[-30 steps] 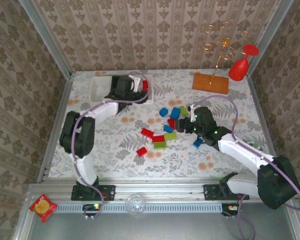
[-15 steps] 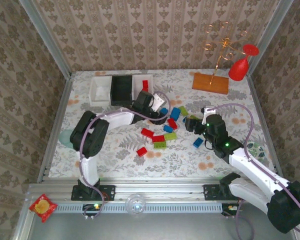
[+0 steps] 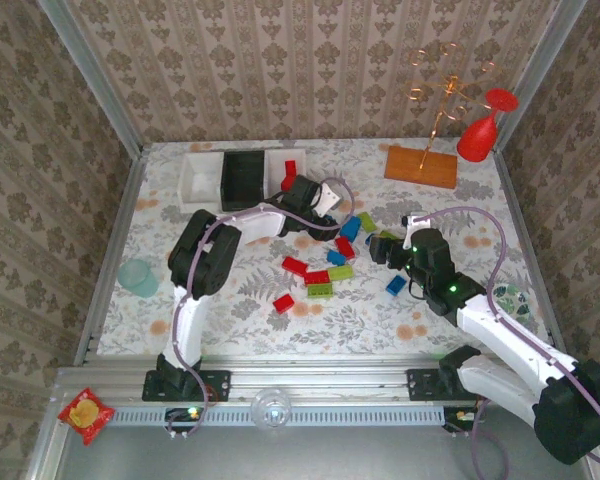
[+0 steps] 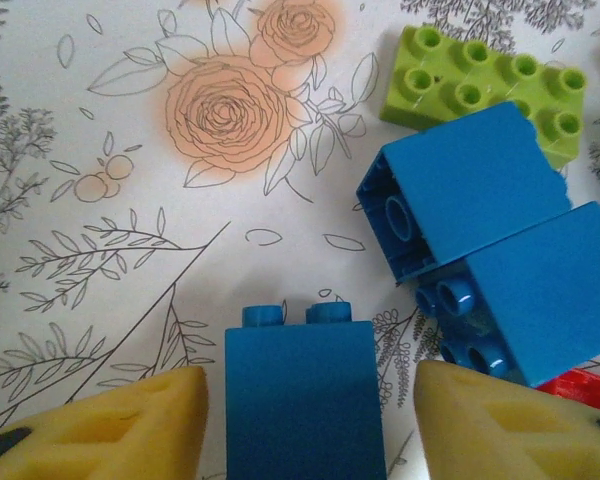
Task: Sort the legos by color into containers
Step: Pick up the lego from the center of the table, then place the lego in the container.
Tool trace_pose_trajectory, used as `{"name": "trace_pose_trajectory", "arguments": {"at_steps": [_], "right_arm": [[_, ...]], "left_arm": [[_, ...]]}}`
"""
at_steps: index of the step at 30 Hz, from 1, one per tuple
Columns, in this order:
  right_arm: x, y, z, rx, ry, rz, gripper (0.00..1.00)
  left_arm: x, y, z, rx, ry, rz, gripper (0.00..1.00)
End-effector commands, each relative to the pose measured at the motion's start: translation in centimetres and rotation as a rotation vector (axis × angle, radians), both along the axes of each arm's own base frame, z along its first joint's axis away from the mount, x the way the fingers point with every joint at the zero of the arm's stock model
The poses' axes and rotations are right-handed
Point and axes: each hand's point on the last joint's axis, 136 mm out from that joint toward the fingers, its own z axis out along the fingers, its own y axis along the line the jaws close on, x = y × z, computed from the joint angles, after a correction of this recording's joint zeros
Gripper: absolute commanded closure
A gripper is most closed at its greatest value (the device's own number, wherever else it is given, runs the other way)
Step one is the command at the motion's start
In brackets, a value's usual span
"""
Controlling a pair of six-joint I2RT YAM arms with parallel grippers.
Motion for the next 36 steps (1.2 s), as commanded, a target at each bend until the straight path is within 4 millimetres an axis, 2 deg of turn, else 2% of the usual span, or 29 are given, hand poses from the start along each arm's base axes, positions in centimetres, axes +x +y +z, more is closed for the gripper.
{"name": "trace_pose_trajectory", "arguments": {"at_steps": [1, 5, 7, 10, 13, 16, 18, 20, 23, 26, 28, 30, 36], "right_arm": [[0.3, -0.3, 0.5, 0.02, -0.022, -0.025, 0.16], [0.4, -0.2, 0.4, 0.02, -0.018, -0.021, 0.16], [0.4, -0.1, 0.3, 0.014, -0.015, -0.014, 0.16], [0.4, 0.6, 0.3, 0.017, -0.013, 0.023, 0.16], [0.3, 2.3, 0.5, 0.026, -0.019, 0.099, 0.17], [0.2, 3.9, 0.5, 0.012, -0.025, 0.151, 0.17], [0.2, 4.5, 0.4, 0.001, -0.022, 0.166, 0.17], [0.2, 4.8, 0.1, 0.0, -0.015, 0.172, 0.17], [0.3, 5.1, -0.1, 0.0, -0.006, 0.178, 0.17], [0.3, 5.3, -0.2, -0.003, -0.002, 0.18, 0.17], [0.3, 5.2, -0.1, -0.005, -0.004, 0.177, 0.17], [0.2, 5.1, -0.1, -0.008, -0.006, 0.174, 0.17], [0.0, 4.8, 0.1, -0.013, -0.012, 0.167, 0.17]], "left_arm": [[0.0, -0.7, -0.2, 0.01, 0.009, -0.03, 0.47], [0.4, -0.8, -0.4, 0.022, 0.017, -0.02, 0.56], [0.5, -0.5, 0.3, 0.009, 0.004, 0.006, 0.63], [0.3, 0.1, 2.7, -0.054, -0.037, 0.05, 0.68], [-0.2, 2.0, 5.9, -0.131, -0.073, 0.114, 0.7], [0.0, 6.0, 9.1, -0.195, -0.121, 0.227, 0.71], [0.6, 9.7, 10.7, -0.208, -0.154, 0.329, 0.72], [1.7, 14.3, 11.9, -0.191, -0.193, 0.464, 0.72], [3.9, 21.3, 12.6, -0.149, -0.222, 0.658, 0.72], [6.0, 26.6, 12.6, -0.085, -0.224, 0.805, 0.72], [7.5, 29.3, 12.4, -0.05, -0.218, 0.881, 0.72], [9.1, 31.1, 11.7, -0.045, -0.191, 0.932, 0.71], [13.8, 33.7, 8.4, -0.029, -0.096, 1.008, 0.71]]}}
